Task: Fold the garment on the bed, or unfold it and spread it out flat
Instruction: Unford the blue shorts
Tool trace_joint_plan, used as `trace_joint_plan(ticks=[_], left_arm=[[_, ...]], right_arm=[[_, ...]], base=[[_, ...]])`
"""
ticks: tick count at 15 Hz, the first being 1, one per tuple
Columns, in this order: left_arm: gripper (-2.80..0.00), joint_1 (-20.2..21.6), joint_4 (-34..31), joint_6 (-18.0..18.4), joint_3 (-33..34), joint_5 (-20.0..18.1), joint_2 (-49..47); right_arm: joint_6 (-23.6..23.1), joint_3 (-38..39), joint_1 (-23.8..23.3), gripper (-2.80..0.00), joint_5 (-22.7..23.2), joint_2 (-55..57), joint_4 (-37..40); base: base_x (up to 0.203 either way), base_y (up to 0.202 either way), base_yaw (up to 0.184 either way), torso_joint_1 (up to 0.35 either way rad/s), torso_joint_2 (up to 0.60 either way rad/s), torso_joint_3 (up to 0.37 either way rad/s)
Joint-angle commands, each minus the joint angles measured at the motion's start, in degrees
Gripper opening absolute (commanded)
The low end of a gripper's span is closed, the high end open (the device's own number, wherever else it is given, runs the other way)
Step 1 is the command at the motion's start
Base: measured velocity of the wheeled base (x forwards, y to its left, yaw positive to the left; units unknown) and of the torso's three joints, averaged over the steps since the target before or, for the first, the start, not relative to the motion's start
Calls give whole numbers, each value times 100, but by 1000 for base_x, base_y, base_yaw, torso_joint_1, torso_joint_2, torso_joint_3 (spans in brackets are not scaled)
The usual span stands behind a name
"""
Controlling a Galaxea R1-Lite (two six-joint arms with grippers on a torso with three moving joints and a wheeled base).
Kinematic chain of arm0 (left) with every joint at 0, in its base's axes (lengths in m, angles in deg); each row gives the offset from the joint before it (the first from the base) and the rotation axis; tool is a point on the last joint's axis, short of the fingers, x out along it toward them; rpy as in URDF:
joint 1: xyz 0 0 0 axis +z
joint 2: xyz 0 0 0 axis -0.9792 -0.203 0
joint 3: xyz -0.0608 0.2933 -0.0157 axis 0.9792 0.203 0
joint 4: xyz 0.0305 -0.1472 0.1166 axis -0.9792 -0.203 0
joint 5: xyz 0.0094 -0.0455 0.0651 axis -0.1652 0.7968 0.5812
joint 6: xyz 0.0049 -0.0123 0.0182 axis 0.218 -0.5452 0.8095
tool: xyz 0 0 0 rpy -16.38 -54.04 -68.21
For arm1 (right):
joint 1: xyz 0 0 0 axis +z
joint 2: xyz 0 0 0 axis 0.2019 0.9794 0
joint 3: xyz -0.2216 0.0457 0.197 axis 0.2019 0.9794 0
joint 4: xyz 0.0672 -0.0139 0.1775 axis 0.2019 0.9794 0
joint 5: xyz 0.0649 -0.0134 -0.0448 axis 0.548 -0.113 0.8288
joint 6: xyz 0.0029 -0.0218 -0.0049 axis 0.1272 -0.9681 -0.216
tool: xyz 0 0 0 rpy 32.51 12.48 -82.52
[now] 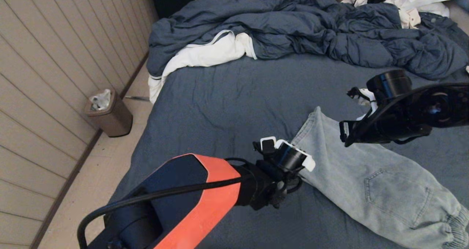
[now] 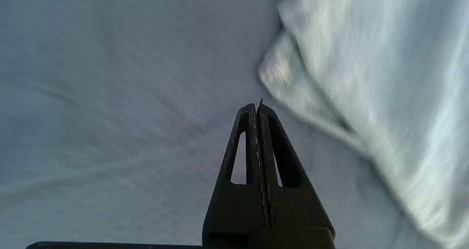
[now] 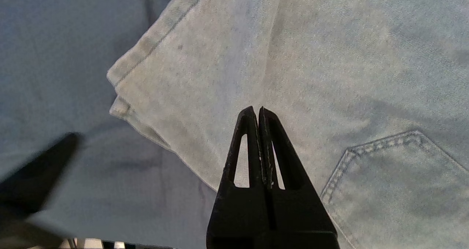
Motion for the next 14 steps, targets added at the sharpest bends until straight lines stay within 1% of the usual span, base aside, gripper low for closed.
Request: trace_joint_plan(ticks=[1,4,7,8,9,11,13,14], left_arm=[[-280,-24,75,-3,-67,-3,-216],[-280,-24,216,-29,-59,-96,-203],[-280,47,180,-83,-9,25,66],[-280,167,145,-160,64,69,230],[-280,236,114,-235,201,81,407],[-280,319,126,-310,702,92,887],[-280,443,167,-333,1391,79,1508],[-280,570,258,-339,1810,57,1794]], right_arm=[[-6,111,-13,-280,22,-177,6],[-22,256,54,-280,22,-224,-6],[-33,354,120,-280,20,59,-32],[-40,321,140,-4,13,284,-35],[-47,269,158,0,9,505,-36],[-114,100,292,0,6,977,-37],[-234,-122,577,0,5,1305,-37],[-249,-236,720,0,4,1403,-37]], base=[[0,0,0,0,0,0],[0,0,0,0,0,0],[0,0,0,0,0,0],[0,0,0,0,0,0],[0,0,0,0,0,0],[0,0,0,0,0,0],[0,0,0,0,0,0],[0,0,0,0,0,0]])
